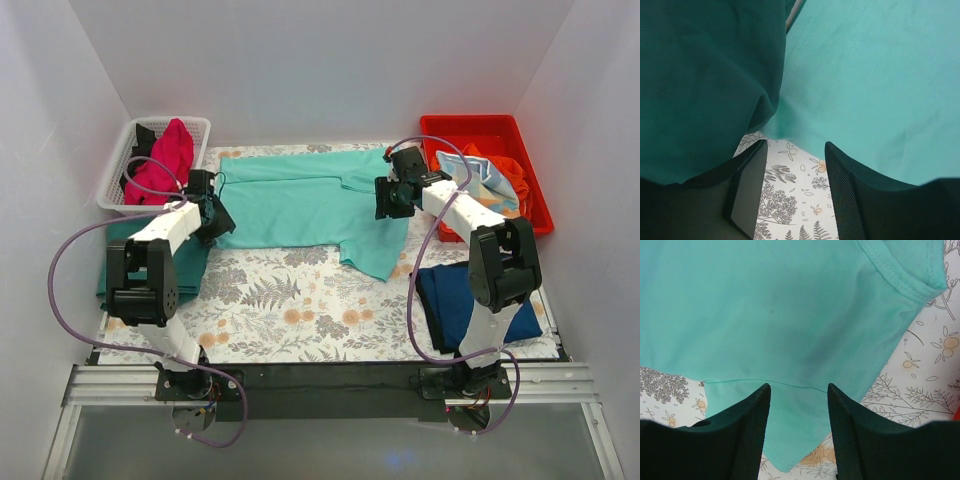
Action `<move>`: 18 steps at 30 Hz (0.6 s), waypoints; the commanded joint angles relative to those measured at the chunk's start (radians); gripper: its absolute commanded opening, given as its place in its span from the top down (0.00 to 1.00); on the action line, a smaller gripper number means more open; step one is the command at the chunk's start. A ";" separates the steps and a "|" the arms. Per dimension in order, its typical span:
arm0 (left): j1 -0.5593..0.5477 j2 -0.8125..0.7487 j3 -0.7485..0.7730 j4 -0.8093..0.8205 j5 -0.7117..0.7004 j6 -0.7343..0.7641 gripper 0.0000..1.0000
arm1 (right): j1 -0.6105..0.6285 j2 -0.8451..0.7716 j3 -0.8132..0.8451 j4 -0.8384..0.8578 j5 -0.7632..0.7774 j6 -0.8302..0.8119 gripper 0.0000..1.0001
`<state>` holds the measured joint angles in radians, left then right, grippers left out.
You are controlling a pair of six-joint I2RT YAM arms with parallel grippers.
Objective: Fold and stack the t-shirts
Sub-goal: Grap the side of the flattened tshirt closest away from the robot with both arms
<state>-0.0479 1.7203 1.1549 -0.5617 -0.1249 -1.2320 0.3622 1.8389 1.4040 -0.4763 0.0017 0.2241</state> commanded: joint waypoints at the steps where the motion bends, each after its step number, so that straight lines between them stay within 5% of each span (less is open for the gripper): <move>1: -0.004 -0.090 -0.018 0.005 -0.065 -0.047 0.52 | -0.002 -0.014 0.009 0.005 0.006 0.017 0.46; 9: -0.006 -0.041 -0.064 0.009 -0.113 -0.067 0.62 | -0.002 0.005 0.013 -0.005 0.006 0.032 0.47; 18: -0.006 0.001 -0.095 0.066 -0.098 -0.072 0.63 | -0.002 0.028 0.030 -0.025 0.006 0.032 0.48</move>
<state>-0.0498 1.7157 1.0748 -0.5343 -0.2001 -1.2915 0.3614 1.8515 1.4044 -0.4770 0.0017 0.2493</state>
